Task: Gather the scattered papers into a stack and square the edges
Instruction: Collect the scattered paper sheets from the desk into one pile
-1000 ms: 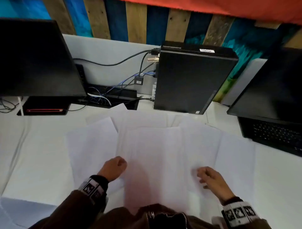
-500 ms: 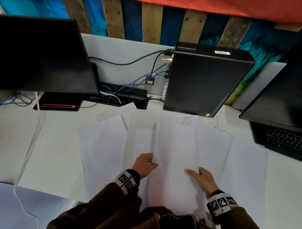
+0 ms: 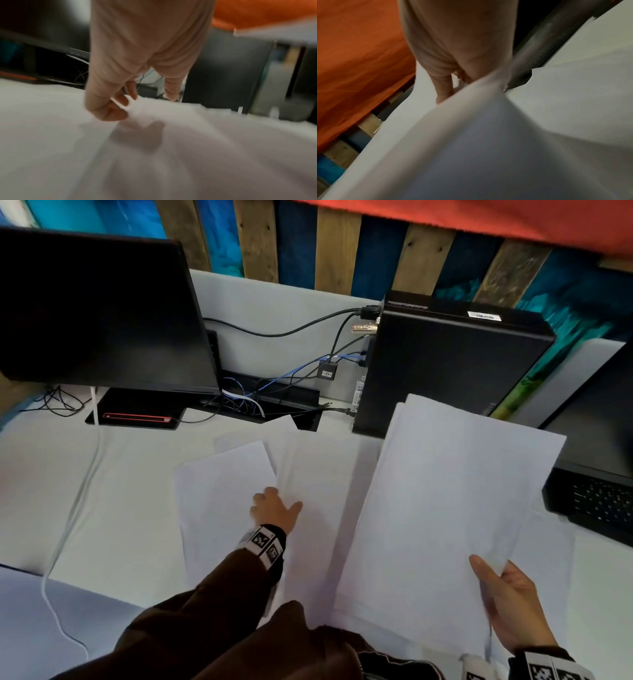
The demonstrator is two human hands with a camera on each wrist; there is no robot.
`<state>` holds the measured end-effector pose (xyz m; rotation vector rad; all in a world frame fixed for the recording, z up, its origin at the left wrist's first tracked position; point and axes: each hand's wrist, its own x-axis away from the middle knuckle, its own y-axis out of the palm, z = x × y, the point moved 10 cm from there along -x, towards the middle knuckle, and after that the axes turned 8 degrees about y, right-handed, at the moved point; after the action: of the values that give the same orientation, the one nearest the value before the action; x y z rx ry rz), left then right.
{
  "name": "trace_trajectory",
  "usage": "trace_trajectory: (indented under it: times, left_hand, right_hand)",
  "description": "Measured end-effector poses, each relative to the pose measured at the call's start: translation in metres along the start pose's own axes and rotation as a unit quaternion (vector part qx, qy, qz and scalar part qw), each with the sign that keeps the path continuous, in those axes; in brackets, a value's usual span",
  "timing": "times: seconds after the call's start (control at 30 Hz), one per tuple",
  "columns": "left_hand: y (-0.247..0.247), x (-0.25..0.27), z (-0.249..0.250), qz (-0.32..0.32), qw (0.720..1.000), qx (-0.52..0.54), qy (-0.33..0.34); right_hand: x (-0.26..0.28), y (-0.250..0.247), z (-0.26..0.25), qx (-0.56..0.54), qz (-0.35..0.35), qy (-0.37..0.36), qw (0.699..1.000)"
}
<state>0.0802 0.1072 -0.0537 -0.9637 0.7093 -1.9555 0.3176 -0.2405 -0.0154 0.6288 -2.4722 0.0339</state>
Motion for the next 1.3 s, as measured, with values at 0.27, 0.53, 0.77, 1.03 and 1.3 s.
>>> trace_trajectory:
  times: [0.27, 0.53, 0.77, 1.03, 1.3]
  left_hand:
    - [0.022, -0.024, -0.023, -0.058, 0.997, -0.005, -0.054]
    - [0.003, -0.003, 0.009, -0.053, 0.988, 0.119, 0.084]
    - [-0.023, 0.032, 0.021, -0.104, 0.906, 0.404, 0.076]
    - [-0.022, 0.074, 0.046, -0.209, 0.848, 0.474, 0.109]
    - [-0.014, 0.079, 0.041, -0.209, 0.838, 0.497, 0.084]
  right_hand:
    - [0.009, -0.009, 0.018, 0.03, 0.025, 0.006, 0.999]
    - [0.007, 0.015, 0.011, 0.039, -0.012, 0.011, 0.999]
    - [0.003, 0.08, -0.001, 0.021, -0.088, 0.016, 0.996]
    - [-0.004, 0.113, 0.0, 0.06, -0.16, 0.049, 0.984]
    - [-0.012, 0.127, 0.012, 0.058, -0.158, 0.077, 0.983]
